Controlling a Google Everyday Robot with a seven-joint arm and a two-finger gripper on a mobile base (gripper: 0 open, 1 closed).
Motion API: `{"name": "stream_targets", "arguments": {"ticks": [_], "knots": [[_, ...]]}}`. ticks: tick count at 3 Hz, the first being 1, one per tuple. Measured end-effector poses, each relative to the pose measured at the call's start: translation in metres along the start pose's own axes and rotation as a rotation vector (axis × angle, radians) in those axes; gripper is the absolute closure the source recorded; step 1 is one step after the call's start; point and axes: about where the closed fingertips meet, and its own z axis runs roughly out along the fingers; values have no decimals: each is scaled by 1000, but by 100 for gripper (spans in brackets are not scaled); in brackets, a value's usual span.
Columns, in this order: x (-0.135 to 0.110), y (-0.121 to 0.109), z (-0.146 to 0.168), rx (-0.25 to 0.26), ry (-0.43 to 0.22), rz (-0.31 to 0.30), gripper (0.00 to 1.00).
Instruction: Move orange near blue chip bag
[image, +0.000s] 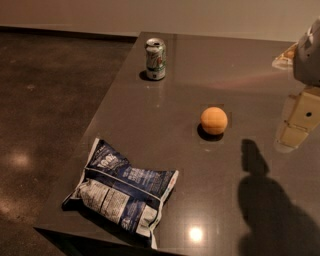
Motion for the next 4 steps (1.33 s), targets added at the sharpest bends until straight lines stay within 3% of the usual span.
{"name": "stream_targets", "arguments": {"ticks": [2,4], "knots": [[-4,-5,2,-13,-4,15,0],[-28,-48,39,-14,-51,88,0]]}}
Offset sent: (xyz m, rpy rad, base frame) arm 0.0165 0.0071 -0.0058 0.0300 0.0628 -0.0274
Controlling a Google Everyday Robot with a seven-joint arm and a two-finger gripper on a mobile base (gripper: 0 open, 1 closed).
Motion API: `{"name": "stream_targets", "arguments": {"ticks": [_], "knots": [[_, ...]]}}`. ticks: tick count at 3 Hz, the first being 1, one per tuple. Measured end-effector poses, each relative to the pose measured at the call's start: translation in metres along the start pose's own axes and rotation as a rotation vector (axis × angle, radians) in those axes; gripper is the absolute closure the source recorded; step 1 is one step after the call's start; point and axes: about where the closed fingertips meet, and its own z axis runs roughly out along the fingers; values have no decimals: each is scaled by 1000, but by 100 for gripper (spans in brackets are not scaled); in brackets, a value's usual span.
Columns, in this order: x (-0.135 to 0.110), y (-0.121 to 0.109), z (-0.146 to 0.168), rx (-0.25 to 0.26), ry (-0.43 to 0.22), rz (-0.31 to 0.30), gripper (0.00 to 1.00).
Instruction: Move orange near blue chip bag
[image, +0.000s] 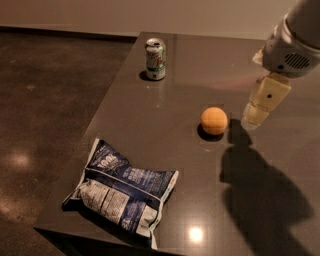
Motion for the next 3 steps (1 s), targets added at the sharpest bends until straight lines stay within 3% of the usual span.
{"name": "stream_targets", "arguments": {"ticks": [2,3], "knots": [[-21,-31,54,-10,-45,42,0],[-30,-26,77,-39,-54,15,0]]}}
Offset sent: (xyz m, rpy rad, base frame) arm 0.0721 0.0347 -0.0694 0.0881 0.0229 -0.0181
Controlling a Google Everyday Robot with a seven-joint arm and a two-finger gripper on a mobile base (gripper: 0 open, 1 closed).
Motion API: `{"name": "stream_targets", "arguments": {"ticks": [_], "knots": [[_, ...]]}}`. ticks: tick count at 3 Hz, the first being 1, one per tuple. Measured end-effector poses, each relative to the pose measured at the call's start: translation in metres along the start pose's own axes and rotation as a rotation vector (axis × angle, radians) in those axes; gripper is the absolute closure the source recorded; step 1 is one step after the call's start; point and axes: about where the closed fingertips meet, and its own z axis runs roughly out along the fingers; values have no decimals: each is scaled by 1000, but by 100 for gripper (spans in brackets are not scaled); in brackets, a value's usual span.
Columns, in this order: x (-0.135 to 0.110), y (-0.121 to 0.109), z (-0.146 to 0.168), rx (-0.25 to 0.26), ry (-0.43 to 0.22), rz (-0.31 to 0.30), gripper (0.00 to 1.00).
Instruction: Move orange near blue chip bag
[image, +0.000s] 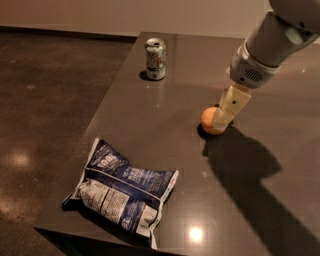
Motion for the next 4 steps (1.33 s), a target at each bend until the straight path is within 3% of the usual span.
{"name": "stream_targets", "arguments": {"ticks": [1,2,4], "knots": [[-3,8,15,-18,5,-36,0],[-2,15,29,-34,16,-66,12],[2,18,37,-39,35,-80,57]]}}
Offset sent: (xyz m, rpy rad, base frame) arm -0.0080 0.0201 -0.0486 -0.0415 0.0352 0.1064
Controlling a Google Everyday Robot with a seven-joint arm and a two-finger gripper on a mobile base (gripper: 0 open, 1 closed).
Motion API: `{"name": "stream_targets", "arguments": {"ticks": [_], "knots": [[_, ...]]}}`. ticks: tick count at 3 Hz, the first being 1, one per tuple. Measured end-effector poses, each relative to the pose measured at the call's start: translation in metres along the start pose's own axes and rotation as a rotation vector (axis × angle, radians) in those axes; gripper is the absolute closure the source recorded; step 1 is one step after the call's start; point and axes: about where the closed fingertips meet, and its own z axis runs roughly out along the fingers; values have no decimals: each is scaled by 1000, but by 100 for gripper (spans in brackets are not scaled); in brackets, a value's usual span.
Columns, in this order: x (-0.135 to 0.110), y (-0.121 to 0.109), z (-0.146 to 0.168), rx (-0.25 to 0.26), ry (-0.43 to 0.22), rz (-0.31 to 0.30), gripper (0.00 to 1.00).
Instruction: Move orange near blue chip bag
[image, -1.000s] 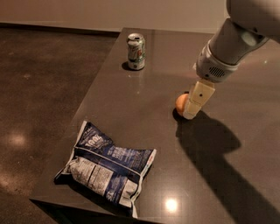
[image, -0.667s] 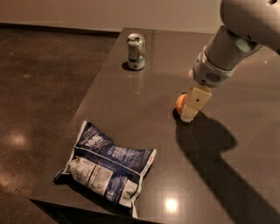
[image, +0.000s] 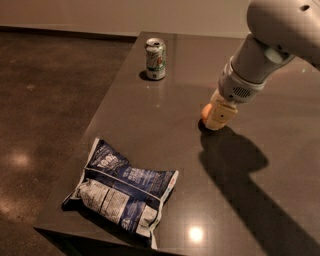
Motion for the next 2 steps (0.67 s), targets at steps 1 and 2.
{"name": "stream_targets", "arguments": {"ticks": [1,2], "knots": [[-6,1,-9,21,-11,-2,80],[-30,23,-24,6,-55,-61,100]]}}
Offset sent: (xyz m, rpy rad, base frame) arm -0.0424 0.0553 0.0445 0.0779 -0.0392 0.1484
